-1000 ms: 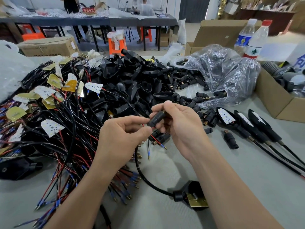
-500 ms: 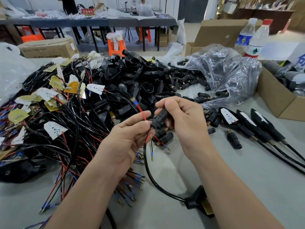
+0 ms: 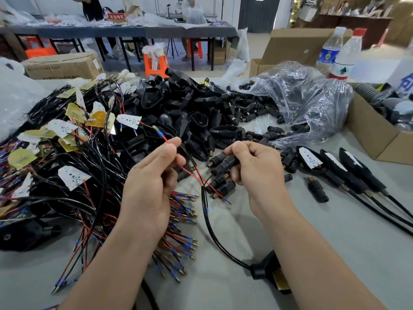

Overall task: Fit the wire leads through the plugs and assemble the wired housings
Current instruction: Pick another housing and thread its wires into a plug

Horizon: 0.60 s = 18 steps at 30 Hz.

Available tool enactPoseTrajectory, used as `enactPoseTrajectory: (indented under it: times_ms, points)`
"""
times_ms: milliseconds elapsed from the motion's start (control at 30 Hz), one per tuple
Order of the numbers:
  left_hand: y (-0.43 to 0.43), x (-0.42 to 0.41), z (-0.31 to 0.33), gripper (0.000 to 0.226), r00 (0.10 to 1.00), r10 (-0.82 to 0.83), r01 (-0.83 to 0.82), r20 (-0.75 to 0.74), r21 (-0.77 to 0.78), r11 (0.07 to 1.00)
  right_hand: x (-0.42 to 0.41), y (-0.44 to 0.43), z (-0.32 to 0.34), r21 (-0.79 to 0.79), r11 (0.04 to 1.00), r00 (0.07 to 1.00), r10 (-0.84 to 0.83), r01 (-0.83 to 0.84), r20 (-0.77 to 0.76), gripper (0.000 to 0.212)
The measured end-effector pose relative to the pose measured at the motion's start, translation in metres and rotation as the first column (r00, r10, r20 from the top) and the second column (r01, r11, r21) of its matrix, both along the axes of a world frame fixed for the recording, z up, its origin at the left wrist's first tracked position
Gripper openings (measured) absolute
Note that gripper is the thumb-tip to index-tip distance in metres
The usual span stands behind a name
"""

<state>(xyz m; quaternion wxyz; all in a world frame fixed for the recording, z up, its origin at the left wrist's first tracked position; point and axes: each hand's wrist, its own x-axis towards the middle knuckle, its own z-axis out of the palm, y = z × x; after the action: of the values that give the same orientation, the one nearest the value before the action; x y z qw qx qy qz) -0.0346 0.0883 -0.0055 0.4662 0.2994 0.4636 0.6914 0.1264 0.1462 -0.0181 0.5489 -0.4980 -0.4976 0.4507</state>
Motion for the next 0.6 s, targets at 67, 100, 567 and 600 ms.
enactPoseTrajectory:
  times_ms: [67,100,567,600]
  points:
    - [-0.001,0.001,-0.002,0.023,0.991,-0.019,0.019,-0.134,-0.003,1.000,0.001,-0.001,0.002,-0.064,0.998,0.991,0.009,-0.018,-0.133,0.033]
    - [-0.001,0.002,-0.003,0.024,0.975,-0.019,0.020,-0.219,-0.001,1.000,0.001,-0.001,0.004,-0.092,0.995,0.980,0.017,-0.036,-0.198,0.033]
    - [-0.001,0.013,-0.017,0.016,0.712,-0.114,-0.054,-0.693,-0.215,0.975,0.004,-0.001,0.014,-0.118,0.978,0.890,0.100,-0.169,-0.445,0.038]
    - [-0.001,0.013,-0.017,0.016,0.706,-0.121,-0.047,-0.697,-0.216,0.975,0.004,-0.001,0.014,-0.109,0.978,0.895,0.113,-0.176,-0.431,0.038]
